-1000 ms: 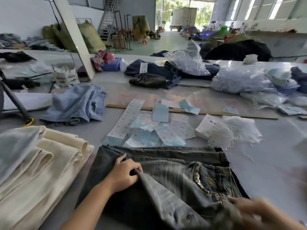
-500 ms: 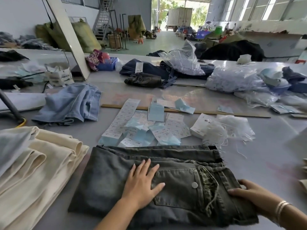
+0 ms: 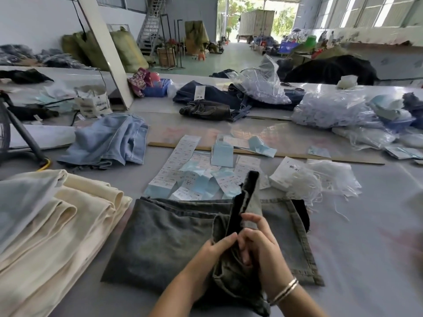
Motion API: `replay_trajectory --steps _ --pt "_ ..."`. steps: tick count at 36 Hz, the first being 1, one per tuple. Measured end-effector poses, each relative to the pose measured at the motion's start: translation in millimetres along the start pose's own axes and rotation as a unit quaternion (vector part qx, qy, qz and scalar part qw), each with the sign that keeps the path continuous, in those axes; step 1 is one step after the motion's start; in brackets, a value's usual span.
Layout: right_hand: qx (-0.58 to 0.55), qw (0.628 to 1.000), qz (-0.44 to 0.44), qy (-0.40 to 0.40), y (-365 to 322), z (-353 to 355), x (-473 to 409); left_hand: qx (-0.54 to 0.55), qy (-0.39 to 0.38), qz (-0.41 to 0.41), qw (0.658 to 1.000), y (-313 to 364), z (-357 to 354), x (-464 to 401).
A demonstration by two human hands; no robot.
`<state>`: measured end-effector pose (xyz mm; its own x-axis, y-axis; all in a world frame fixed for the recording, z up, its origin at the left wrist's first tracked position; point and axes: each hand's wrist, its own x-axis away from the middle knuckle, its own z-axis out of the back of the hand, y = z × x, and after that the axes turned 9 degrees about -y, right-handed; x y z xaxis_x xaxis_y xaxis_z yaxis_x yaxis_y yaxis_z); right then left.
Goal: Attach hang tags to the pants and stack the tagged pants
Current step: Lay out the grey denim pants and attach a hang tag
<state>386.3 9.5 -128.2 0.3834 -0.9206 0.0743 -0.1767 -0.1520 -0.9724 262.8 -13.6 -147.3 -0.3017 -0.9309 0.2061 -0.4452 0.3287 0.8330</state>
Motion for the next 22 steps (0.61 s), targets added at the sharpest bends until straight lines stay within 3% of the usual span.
replay_trajectory --steps 4,7,10,14,16,18,20,22 --pt "0.040 0.998 0.023 0.054 7 -6 2 0.040 0.011 0.029 0.999 -8 15 10" --pt "0.241 0.961 0.079 0.108 9 -2 8 0.031 -0.005 0.022 0.999 -11 18 13" --pt "0.389 0.912 0.072 0.109 11 7 14 0.000 -0.005 0.033 0.999 -14 20 12" --pt "0.391 0.907 0.065 0.142 11 36 21 -0.007 0.026 0.038 0.999 -23 29 9" --pt "0.365 0.898 0.125 0.213 5 48 27 0.008 0.025 0.035 0.999 -26 32 9" --pt "0.394 0.854 0.216 0.263 -5 48 35 0.014 0.024 0.016 0.999 -26 32 8" --pt "0.435 0.829 0.253 0.243 -11 39 40 0.004 0.019 -0.011 1.000 -27 27 6" --pt "0.472 0.842 0.196 0.171 -14 26 38 -0.017 0.016 -0.037 0.999 -26 17 3"
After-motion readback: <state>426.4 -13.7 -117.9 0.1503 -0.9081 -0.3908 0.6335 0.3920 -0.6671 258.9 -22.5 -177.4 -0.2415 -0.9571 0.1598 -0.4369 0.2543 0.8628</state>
